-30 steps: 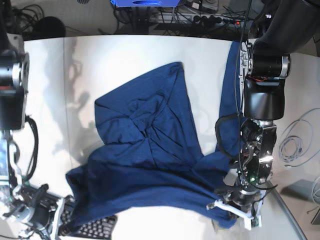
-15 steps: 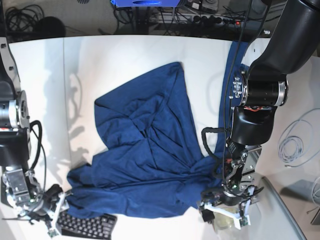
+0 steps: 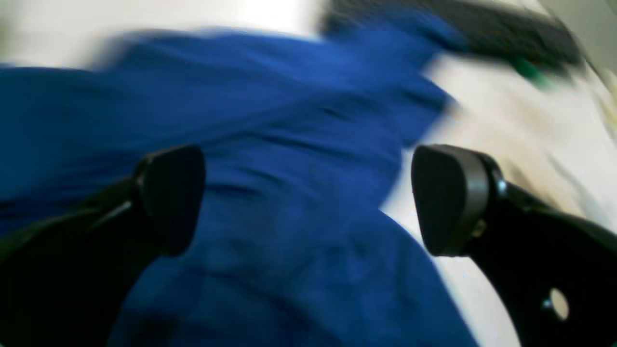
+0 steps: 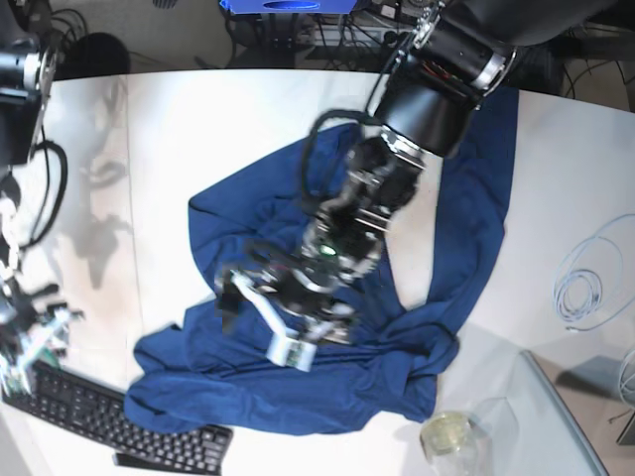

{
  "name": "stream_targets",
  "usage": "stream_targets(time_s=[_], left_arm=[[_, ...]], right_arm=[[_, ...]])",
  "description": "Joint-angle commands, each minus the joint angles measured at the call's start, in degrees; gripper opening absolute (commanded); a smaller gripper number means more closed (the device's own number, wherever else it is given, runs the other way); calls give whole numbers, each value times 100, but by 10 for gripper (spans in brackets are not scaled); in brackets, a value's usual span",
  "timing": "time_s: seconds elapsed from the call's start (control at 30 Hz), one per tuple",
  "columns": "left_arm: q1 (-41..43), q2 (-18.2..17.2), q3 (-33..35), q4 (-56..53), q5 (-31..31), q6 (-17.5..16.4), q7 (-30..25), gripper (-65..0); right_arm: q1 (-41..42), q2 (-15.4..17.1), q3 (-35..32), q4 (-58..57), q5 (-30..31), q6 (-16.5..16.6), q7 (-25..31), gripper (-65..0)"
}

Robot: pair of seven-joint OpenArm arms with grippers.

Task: Layout the t-shirt on the table in an organized manner, then fold the t-shirt properly
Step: 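Lift the shirt with the left gripper and swing it over the cloth, then release the shirt with the left gripper and regrasp its edge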

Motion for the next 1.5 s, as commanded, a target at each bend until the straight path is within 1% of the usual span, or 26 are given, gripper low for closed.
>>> stream_targets(time_s=[0.0, 0.1, 0.13, 0.2, 0.27, 0.3, 0.33, 0.43, 0.47, 0.5, 0.6, 0.7, 0.73, 0.8, 0.87, 0.97, 1.0, 1.07, 1.17, 1.2, 1.23, 1.27, 1.3, 1.37, 1.4, 1.47], left_arm=[[-156, 75, 208, -139, -6, 61, -109, -49], [-208, 392, 692, -956, 12, 61, -126, -173], [-217, 471, 788, -1211, 12, 61, -223, -227], [-208, 524, 964, -1536, 12, 52, -584, -359], [-129, 524, 1219, -1730, 12, 61, -768, -532], [-77, 524, 1342, -1783, 12, 61, -724, -625], [-59, 524, 1439, -1809, 12, 61, -680, -650], [117, 427, 1544, -1835, 12, 61, -417, -650], [161, 295, 1544, -1818, 12, 61, -293, -650], [213, 93, 1544, -1783, 12, 61, -135, -650], [521, -514, 1500, -1369, 12, 61, 234, -650], [899, -1393, 1474, -631, -32, 69, 304, -650], [996, -1692, 1386, -402, -41, 69, 313, -650], [1233, -2096, 999, -24, -41, 69, 313, -650], [1435, -2404, 402, 239, -41, 69, 322, -650], [1787, -2738, -513, 653, 3, 43, 322, -650], [1884, -2861, -785, 784, 3, 43, 322, -650], [2060, -2993, -1242, 969, 12, 43, 322, -650], [2288, -3125, -1840, 1224, -32, 43, 322, -650], [2367, -3142, -2051, 1338, -32, 43, 322, -650], [2455, -3133, -2245, 1453, -32, 43, 322, -650], [2578, -3116, -2491, 1637, -32, 43, 322, -650], [2710, -3107, -2746, 1822, -41, 43, 322, -650], [2921, -2975, -3203, 2244, -41, 43, 322, -650], [3035, -2861, -3379, 2472, -41, 43, 322, -622], [3264, -2571, -3634, 2912, -50, 34, 322, -479]], right_arm=[[-88, 16, 149, 180, 112, -21, 50, -293], [-519, -2, 430, 356, 429, -21, 50, -294], [-606, -2, 448, 356, 552, -21, 50, -294], [-773, 16, 448, 365, 728, -21, 50, -296], [-897, 16, 448, 365, 789, -21, 50, -299], [-914, 16, 439, 356, 807, -21, 50, -318], [-923, 16, 439, 356, 807, -21, 50, -350], [-976, 7, 422, 365, 816, -21, 50, -522], [-984, -2, 413, 365, 816, -21, 50, -569], [-984, -2, 413, 365, 816, -21, 42, -593], [-993, -2, 413, 365, 816, -21, 42, -593], [-993, -28, 413, 365, 816, -21, 33, -593], [-984, -99, 404, 365, 816, -21, 33, -593], [-958, -239, 404, 365, 816, -21, 33, -593], [-897, -318, 404, 365, 816, -21, 33, -593], [-677, -512, 395, 286, 816, -21, 33, -591], [-580, -565, 395, 216, 816, -21, 24, -581], [-290, -652, 386, -22, 816, -21, 24, -506], [369, -714, 70, -857, 807, -21, 33, -332], [616, -714, -80, -1226, 807, -21, 50, -282], [835, -714, -220, -1569, 807, -21, 59, -252], [1064, -723, -370, -1973, 807, -21, 77, -237], [1275, -732, -502, -2378, 807, -21, 165, -240], [1671, -740, -739, -3143, 798, -56, 710, -240], [1802, -740, -853, -3424, 789, -65, 1000, -240], [2084, -732, -1099, -4110, 789, -92, 1536, -239]])
